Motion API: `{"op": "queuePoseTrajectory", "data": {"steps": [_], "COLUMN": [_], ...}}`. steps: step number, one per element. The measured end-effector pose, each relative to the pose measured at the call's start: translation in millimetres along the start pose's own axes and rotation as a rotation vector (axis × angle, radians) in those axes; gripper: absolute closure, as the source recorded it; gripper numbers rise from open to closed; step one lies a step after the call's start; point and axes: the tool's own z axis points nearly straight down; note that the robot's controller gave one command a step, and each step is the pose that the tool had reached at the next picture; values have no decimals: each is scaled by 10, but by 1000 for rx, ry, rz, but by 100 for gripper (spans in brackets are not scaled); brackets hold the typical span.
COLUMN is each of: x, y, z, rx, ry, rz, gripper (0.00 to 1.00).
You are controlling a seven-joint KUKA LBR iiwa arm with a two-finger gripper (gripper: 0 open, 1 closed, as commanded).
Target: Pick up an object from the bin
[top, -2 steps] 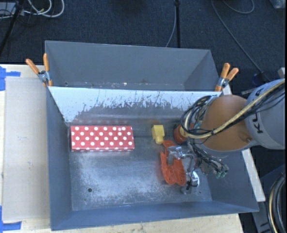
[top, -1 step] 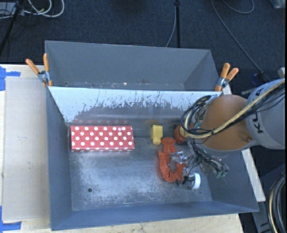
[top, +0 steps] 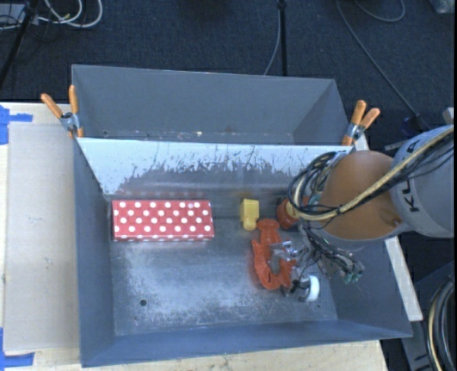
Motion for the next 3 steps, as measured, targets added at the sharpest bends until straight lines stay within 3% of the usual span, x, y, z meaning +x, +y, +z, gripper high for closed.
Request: {"op": "queuePoseTrajectory", "data": {"steps": [1,2,3], "x": [121,122,137], "y": [-126,-126,-163], "z": [-1044,-1044,-1482], "rx": [-1,-1,-5], "ry": [0,0,7], "rz": [-1,-1,-42], "gripper": [100,100,100]}}
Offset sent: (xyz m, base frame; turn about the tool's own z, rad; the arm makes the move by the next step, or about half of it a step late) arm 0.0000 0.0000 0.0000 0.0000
